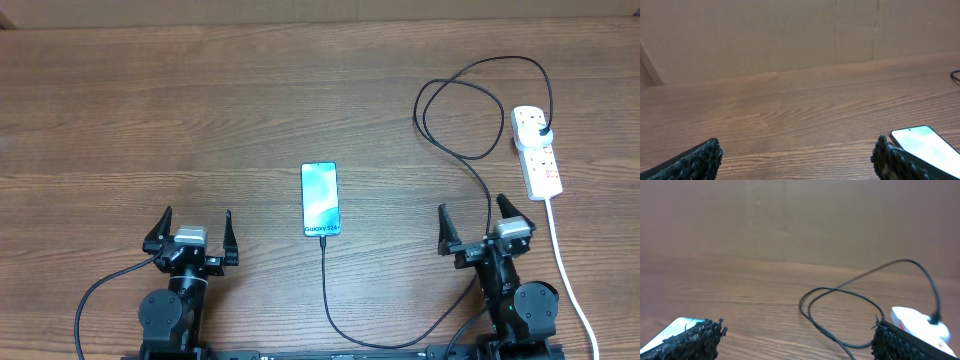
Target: Plug charger to phone and switch on socket
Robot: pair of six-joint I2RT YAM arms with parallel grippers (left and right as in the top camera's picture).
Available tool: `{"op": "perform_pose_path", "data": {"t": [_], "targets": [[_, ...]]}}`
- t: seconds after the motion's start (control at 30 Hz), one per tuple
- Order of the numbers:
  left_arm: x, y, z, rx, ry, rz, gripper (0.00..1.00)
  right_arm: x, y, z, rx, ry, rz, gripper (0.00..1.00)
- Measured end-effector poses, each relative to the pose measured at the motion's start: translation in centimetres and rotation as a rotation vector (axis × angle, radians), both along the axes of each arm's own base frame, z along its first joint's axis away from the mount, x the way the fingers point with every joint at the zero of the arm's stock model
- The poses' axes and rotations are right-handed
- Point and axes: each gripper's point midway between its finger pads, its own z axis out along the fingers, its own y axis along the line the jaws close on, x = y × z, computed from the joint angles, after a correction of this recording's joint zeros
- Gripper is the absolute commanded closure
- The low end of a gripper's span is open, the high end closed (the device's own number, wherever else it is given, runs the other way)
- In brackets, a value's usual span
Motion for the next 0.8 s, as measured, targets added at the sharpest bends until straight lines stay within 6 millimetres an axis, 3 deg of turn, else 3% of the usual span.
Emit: {"op": "perform_pose_path", "data": {"t": [0.8], "targets": [[0.00,0.00,0.00,0.000,0.000,0.000,0.00,0.10,-0.70,0.00,0.043,0.006,-0.042,0.00]]}}
